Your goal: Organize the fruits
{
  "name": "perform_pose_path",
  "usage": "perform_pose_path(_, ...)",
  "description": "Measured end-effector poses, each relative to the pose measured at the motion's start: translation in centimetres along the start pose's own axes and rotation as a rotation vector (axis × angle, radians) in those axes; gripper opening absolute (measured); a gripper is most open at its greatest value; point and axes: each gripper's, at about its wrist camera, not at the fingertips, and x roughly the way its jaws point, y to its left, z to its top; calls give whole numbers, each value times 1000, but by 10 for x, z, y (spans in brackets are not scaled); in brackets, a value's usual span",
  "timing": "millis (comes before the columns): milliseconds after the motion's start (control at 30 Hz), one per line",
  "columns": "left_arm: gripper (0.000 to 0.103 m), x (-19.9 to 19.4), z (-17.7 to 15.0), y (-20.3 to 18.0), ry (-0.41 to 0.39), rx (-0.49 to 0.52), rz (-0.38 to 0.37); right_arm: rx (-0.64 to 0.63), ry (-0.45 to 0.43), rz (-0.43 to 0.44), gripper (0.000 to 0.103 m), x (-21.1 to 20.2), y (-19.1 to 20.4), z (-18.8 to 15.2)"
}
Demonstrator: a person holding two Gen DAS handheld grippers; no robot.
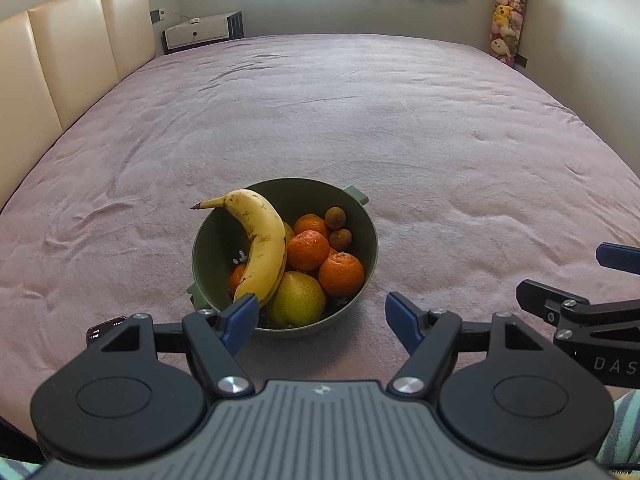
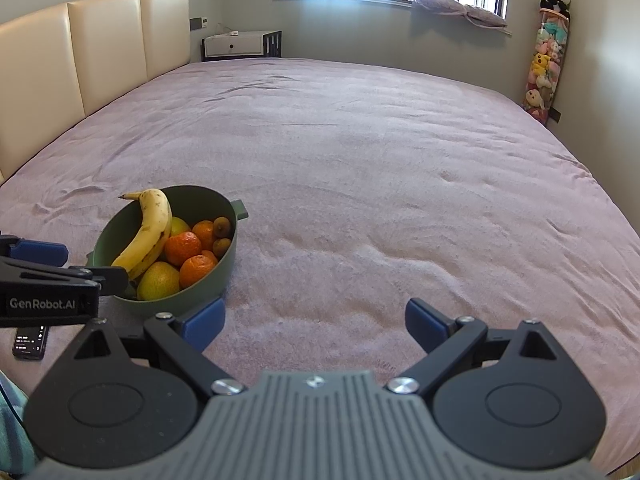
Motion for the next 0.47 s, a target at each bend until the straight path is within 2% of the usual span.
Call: perform_pose_path(467,85,-2,-1,1,-9,-3,-3,-4,11,0,94,4,-1,-1)
